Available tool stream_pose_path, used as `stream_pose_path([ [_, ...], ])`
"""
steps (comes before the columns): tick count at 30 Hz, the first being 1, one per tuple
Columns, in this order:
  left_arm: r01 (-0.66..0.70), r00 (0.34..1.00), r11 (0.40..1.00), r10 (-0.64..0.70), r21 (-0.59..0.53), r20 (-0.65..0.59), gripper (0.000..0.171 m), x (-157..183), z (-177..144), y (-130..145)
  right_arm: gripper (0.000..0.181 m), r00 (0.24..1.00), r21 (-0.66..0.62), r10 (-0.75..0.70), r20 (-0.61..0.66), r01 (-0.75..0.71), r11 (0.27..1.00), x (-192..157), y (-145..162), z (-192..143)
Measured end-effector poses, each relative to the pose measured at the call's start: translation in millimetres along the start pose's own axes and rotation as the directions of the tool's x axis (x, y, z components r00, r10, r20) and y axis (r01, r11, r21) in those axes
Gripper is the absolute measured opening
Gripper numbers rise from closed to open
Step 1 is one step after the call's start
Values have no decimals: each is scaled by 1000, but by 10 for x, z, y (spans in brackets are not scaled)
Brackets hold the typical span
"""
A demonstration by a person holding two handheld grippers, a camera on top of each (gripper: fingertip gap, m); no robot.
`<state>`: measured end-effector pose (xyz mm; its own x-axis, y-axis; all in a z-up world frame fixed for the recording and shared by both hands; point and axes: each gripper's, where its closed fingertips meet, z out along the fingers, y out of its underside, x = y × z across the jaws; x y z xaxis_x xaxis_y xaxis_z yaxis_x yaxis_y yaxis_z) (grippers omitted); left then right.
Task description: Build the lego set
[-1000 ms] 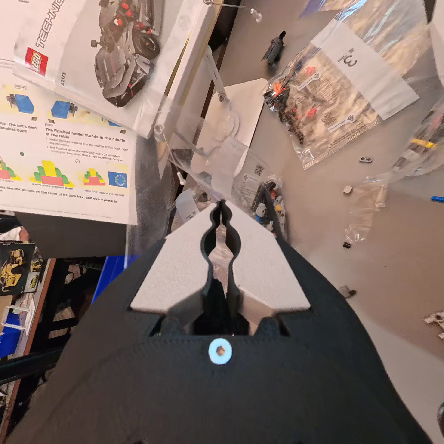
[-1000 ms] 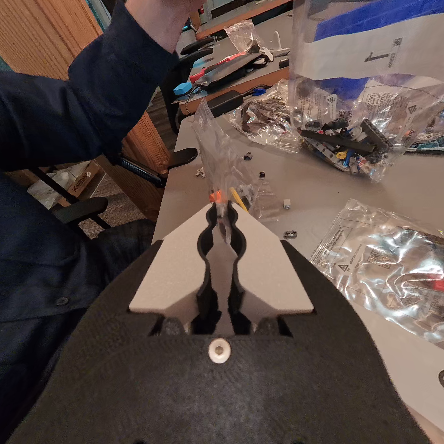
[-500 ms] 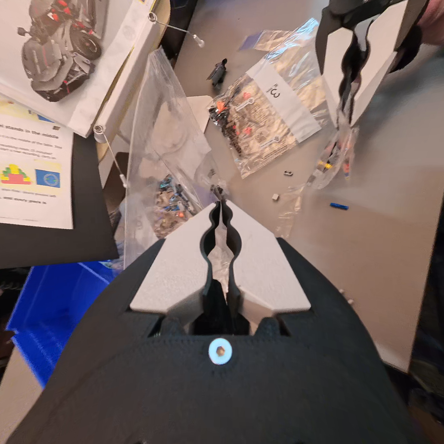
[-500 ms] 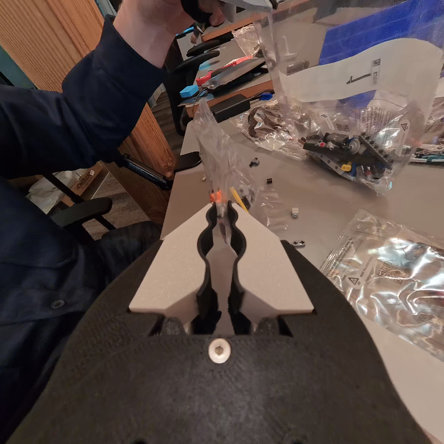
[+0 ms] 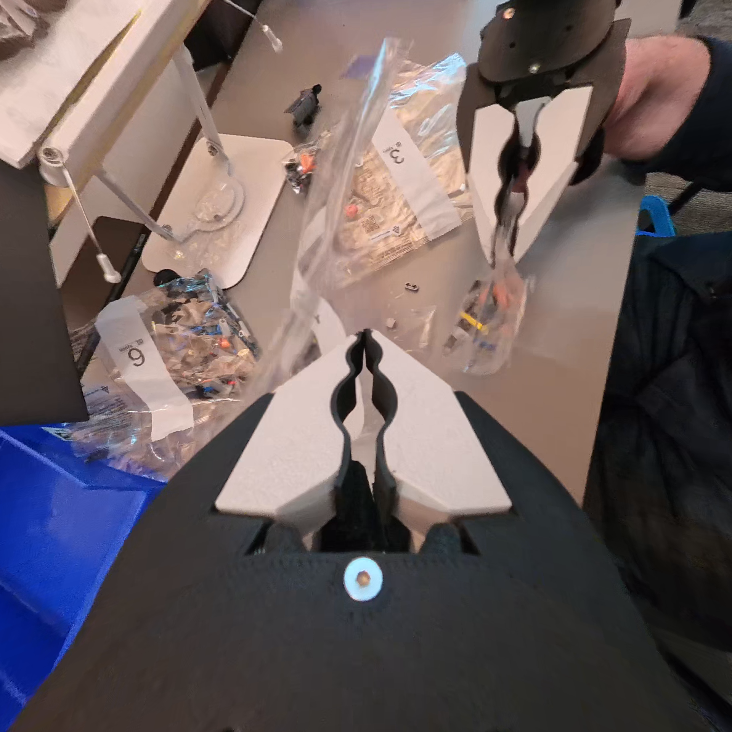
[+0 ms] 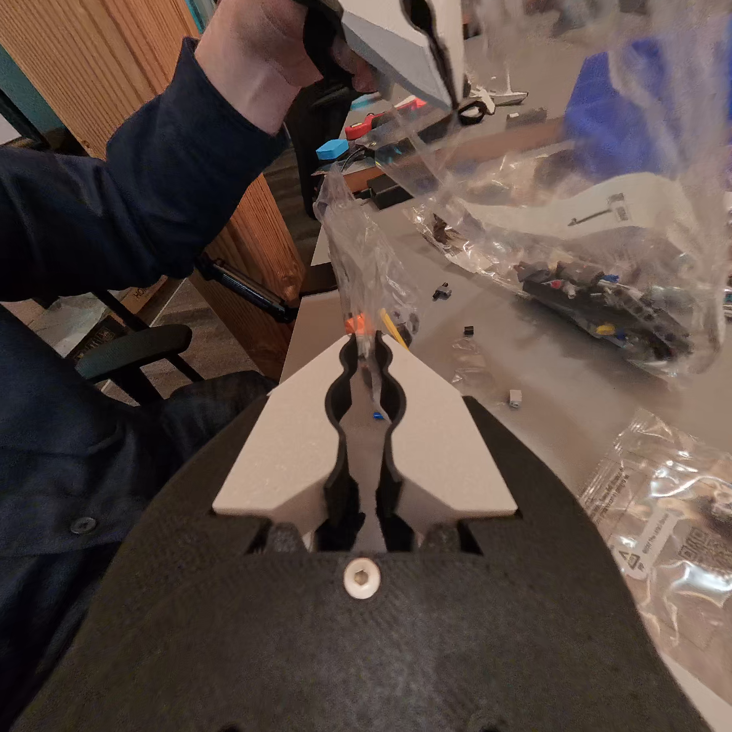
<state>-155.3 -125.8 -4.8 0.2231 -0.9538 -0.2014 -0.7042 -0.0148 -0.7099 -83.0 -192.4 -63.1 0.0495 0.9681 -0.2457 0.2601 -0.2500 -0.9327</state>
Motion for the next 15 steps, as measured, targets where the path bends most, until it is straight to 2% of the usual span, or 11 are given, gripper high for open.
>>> stream_pose_path([
  [4, 36, 999, 999, -36, 2, 9, 0, -10, 27, 26, 6, 1000, 5, -3, 18, 3, 1000, -43, -35, 49],
  [9, 85, 995, 996, -87, 29, 44, 0, -58, 54, 11, 6, 999, 42, -28, 33, 26, 999, -126, -228, 15],
  [13, 162, 982, 979, -173, 126, 82, 0, -183, -4, -82, 6, 998, 92, -46, 47, 41, 995, -165, -481, -69],
  [15, 196, 977, 961, -208, 197, 46, 0, -179, -36, -160, 5, 997, 137, -48, 61, 40, 990, -164, -676, -120],
])
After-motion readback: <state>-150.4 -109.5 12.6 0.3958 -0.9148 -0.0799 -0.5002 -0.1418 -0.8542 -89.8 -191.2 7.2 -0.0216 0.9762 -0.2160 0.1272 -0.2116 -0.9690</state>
